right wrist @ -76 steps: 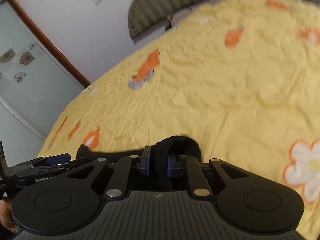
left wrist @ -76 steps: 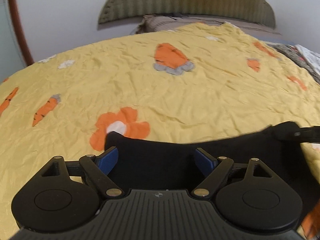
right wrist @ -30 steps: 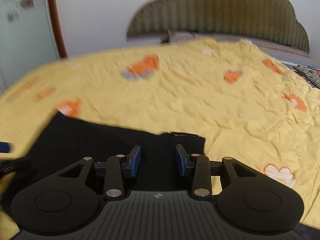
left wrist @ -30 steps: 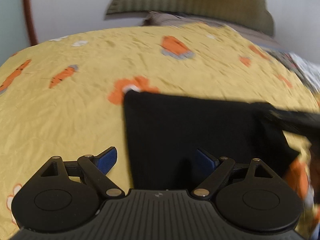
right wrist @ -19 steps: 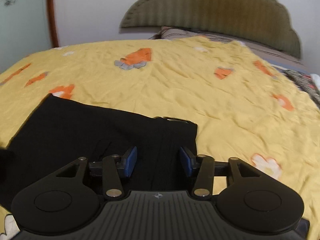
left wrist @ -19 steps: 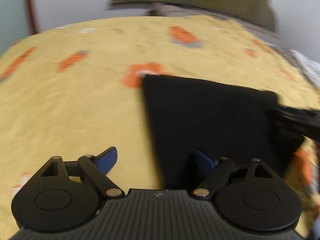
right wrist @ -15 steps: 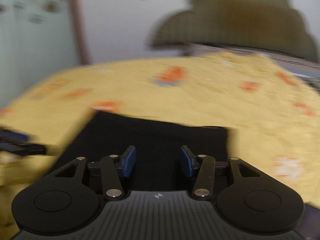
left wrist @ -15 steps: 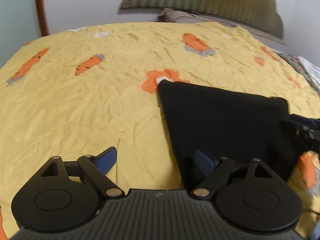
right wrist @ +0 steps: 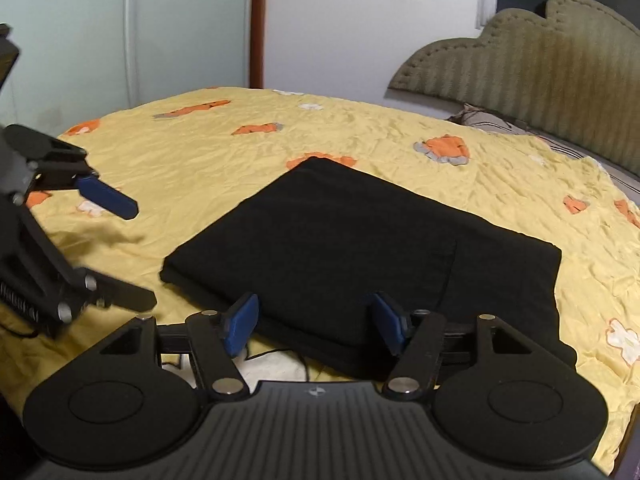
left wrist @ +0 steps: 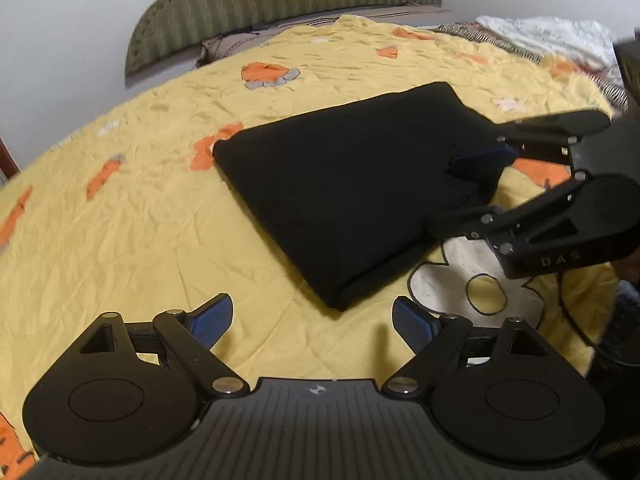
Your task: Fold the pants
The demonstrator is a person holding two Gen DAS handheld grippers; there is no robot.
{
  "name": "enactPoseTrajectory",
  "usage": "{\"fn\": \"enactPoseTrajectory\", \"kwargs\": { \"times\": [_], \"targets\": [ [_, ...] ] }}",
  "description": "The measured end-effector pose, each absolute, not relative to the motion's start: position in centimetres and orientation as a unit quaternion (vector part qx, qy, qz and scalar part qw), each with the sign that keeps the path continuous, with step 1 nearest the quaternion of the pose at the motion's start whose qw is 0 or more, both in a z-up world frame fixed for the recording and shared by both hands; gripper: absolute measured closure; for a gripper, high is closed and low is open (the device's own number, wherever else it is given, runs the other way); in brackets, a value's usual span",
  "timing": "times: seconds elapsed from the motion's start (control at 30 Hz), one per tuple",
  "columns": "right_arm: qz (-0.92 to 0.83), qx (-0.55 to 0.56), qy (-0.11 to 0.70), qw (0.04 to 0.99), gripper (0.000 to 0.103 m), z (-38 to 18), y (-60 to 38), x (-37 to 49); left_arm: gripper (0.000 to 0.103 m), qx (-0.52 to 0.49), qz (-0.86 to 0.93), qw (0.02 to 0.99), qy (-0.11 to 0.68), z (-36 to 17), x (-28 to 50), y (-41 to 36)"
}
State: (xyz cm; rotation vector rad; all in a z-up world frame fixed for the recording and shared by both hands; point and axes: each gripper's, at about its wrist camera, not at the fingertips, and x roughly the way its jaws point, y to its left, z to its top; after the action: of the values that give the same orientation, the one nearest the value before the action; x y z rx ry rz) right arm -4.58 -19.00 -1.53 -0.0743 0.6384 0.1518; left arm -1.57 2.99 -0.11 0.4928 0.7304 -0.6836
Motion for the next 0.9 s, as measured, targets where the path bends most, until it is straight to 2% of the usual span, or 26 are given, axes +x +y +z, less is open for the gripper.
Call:
{"fn": "enactPoseTrajectory", "kwargs": {
  "times": [0.17,0.37,0.47,0.53,0.6,0.73,0.9],
  "targets": [
    [0.064,-0.025,0.312,0.948,0.037,-1.6,-19.1,-4.8,0.014,0.268,-0.252,0.871,0.325,-1.4,-1.2,1.5],
    [0.059,-0.035,0.312,0.947,0.032,-2.0,-19.1,-5.0,0.013,0.216,-0.228,0.887,0.337,-0.8,-0.5,3.2],
    [0.058,-0.037,0.314,0.947,0.031,-1.9,-19.1,-5.2,0.014,0.192,-0.202,0.885,0.373,-1.4,0.3,4.3],
    [0.056,-0.027,0.308,0.949,0.031,-1.5,-19.4,-5.4,0.027,0.205,-0.157,0.892,0.372,-1.7,0.4,5.2],
    [0.055,-0.011,0.298,0.953,0.031,-1.0,-19.9,-5.5,0.027,0.205,-0.144,0.896,0.366,-1.1,0.4,6.0],
    [0.005,-0.006,0.291,0.957,0.031,-0.7,-21.2,-5.1,0.021,0.108,-0.214,0.898,0.368,1.8,1.1,6.6],
    [-0.044,0.059,0.275,0.959,0.031,-0.4,-24.5,-6.1,0.017,0.085,-0.276,0.898,0.332,2.8,1.4,1.4]
  ]
}}
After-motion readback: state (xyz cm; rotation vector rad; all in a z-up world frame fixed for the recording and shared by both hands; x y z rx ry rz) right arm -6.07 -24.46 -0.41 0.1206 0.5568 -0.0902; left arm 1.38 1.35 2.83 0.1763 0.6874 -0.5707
